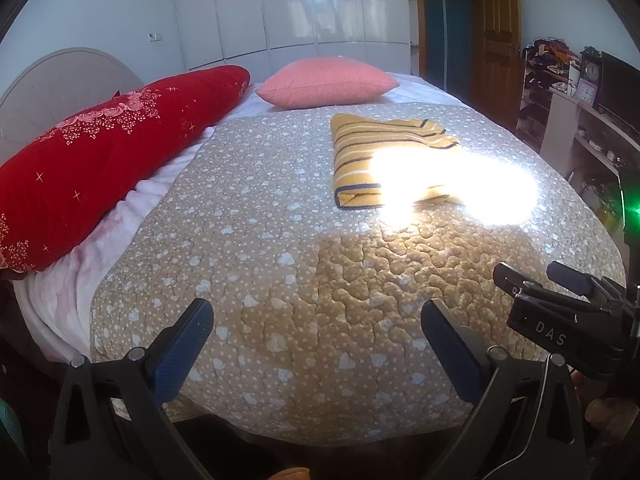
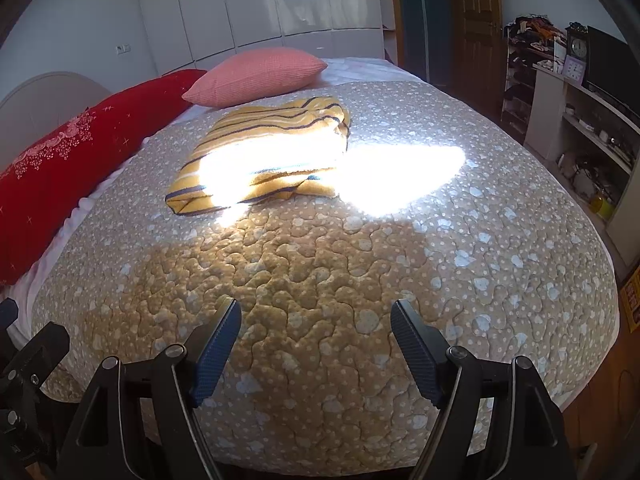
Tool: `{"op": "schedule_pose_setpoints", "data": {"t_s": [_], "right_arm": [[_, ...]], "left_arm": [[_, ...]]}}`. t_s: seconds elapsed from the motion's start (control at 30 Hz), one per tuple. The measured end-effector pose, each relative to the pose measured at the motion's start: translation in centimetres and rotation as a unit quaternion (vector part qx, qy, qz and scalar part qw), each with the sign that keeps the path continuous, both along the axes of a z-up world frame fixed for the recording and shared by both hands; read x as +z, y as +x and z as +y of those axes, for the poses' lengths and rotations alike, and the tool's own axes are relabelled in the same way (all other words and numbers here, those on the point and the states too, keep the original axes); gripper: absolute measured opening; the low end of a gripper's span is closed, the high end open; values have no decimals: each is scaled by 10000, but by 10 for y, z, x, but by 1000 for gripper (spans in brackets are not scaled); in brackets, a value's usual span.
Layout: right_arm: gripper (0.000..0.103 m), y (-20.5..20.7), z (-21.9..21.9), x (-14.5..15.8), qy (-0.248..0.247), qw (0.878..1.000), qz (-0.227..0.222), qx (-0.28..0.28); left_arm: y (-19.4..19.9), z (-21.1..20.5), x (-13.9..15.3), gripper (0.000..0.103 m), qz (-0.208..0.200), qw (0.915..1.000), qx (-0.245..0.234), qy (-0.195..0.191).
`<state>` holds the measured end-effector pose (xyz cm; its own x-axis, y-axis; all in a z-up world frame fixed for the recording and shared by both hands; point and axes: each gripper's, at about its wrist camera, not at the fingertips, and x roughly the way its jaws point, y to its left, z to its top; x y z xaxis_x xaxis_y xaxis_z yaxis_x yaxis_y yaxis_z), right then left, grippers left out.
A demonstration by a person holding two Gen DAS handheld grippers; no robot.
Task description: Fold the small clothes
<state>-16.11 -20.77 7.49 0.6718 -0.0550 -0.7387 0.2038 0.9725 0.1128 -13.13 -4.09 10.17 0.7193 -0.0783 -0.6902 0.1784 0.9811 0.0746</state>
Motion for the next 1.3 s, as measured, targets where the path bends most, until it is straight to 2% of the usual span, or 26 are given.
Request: {"op": "schedule_pose_setpoints", "data": {"t_s": [0.67, 1.3], "right_arm": [[84, 4, 2, -3, -63, 9999, 85, 63], [85, 6, 5, -6, -52, 9999, 129, 97]], "left_arm": [[4, 0, -7, 103, 308, 9993, -117, -194], [5, -1, -9, 103, 373, 9989, -176, -203]]}}
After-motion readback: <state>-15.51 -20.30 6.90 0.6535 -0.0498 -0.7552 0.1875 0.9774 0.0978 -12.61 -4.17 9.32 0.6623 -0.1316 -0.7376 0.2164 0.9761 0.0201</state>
